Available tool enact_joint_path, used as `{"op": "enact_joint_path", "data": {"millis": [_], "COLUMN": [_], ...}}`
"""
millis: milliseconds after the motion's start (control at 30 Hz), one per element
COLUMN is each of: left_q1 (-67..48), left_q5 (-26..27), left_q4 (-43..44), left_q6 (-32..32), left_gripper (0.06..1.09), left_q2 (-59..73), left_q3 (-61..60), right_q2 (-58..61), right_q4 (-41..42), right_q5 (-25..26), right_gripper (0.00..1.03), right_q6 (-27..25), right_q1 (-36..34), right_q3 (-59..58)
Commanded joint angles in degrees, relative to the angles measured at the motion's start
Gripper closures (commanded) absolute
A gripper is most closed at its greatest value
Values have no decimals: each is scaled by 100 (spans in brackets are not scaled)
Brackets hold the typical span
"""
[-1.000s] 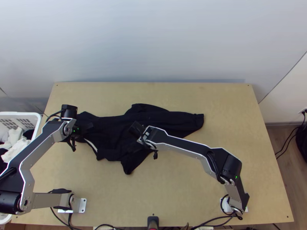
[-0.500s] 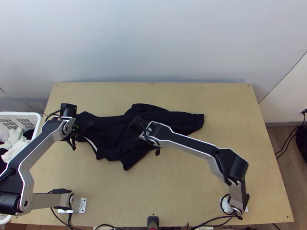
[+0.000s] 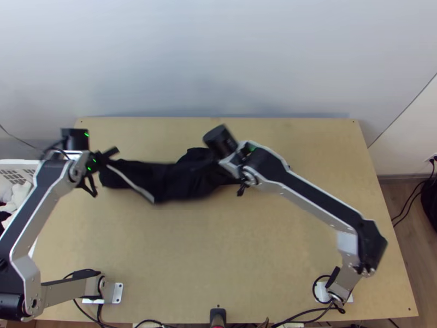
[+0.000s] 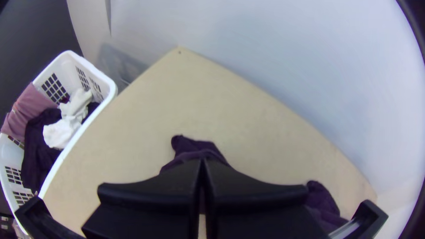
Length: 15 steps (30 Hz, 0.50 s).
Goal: Fold the t-shirt
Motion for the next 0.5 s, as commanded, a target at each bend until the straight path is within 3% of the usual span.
{"op": "enact_joint_path", "data": {"millis": [0, 267, 467], "left_q1": [276, 918, 1331], "left_q5": [-349, -683, -955], "left_q4": [-113, -174, 63], "left_q6": [-17, 150, 721], "left_gripper": [105, 105, 105], "left_q2": [-191, -156, -156], "left_q3": [1243, 3027, 4170], "right_q2": [-515, -524, -330], "right_q4": [-167, -281, -61], "right_q5": [385, 1079, 1290], "right_gripper": [100, 100, 100], "right_q6": [-308, -994, -1468], "right_q1": [-165, 178, 679], "right_q3": [760, 1832, 2368]}}
